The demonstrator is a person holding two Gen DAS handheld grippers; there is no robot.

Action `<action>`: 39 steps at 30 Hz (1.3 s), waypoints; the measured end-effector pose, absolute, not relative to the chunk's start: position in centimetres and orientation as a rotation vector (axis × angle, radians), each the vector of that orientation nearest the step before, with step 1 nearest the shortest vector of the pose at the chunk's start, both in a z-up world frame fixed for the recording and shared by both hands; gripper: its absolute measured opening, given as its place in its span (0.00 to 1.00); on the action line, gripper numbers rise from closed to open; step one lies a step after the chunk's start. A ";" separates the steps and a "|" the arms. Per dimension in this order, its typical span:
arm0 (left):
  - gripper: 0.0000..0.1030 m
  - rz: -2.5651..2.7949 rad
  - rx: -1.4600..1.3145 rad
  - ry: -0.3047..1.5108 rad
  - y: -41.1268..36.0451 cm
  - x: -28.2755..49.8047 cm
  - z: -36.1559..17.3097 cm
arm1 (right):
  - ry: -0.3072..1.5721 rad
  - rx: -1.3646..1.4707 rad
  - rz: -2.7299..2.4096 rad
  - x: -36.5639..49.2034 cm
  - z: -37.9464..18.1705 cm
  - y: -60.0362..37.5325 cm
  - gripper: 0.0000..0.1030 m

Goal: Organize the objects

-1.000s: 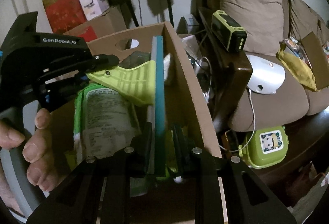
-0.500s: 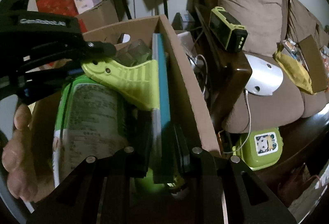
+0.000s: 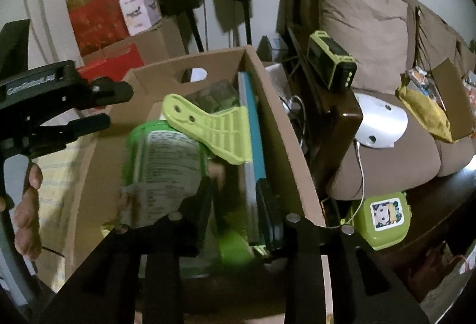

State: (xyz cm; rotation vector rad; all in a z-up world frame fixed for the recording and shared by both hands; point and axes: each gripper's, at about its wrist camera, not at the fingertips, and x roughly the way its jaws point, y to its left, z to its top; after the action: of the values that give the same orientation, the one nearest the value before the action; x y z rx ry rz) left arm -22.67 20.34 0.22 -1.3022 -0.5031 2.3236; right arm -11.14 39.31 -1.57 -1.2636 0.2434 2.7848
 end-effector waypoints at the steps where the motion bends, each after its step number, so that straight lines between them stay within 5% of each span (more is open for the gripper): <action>1: 0.65 2.341 -1.295 -0.470 19.9 -22.2 0.6 | 0.240 -1.258 2.788 -11.0 -1.4 39.1 0.32; 19: 0.74 2.517 -1.223 -0.193 14.0 -15.6 2.4 | 0.212 -1.186 2.881 -8.6 1.0 33.4 0.60; 23: 0.88 2.573 -1.179 -0.151 12.5 -13.8 2.7 | 0.203 -1.165 2.900 -7.9 1.5 32.2 0.68; 26: 0.88 2.624 -1.136 -0.109 11.5 -12.3 3.0 | 0.232 -1.173 2.924 -7.3 1.8 31.1 0.77; 34: 0.89 2.642 -1.136 -0.095 9.1 -9.4 2.9 | 0.186 -1.161 2.956 -5.9 2.1 28.3 0.80; 36: 1.00 2.651 -1.131 -0.081 8.8 -8.7 2.9 | 0.185 -1.166 2.955 -5.8 2.1 28.0 0.83; 39: 1.00 2.663 -1.114 -0.079 8.4 -7.5 3.0 | 0.176 -1.171 2.953 -5.3 2.0 27.5 0.84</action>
State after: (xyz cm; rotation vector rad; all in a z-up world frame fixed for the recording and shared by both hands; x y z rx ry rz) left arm -7.55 8.37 2.97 -1.1145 -0.0787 2.6628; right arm -5.26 27.50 1.99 -1.1705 0.1763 2.9525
